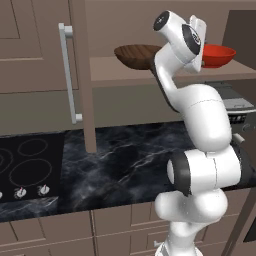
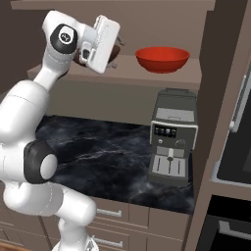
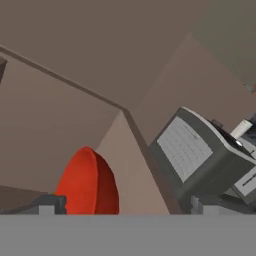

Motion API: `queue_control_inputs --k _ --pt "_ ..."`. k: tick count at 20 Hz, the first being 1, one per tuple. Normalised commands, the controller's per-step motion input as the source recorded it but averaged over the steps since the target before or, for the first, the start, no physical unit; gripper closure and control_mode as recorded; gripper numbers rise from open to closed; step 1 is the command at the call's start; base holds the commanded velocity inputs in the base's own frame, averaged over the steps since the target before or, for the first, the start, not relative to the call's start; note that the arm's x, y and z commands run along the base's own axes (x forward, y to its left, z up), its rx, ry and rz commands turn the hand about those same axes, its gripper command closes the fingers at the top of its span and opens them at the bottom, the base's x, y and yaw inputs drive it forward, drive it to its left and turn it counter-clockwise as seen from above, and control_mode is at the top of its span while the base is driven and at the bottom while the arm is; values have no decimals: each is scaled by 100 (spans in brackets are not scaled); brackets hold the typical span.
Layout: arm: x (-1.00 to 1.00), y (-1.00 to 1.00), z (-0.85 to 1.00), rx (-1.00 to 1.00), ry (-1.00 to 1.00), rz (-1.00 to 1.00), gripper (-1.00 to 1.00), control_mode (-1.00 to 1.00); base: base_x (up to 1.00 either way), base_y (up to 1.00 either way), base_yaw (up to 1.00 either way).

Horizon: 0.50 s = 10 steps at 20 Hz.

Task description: Move the bowls from the cabinet to the plates on the dining table.

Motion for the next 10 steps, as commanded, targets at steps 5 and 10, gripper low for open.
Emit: queue_control_inputs --k 5,10 --pt "12 -7 -25 3 -2 -2 -100 -100 0 0 0" --pt "3 -1 -30 3 -13 0 -100 -100 0 0 0"
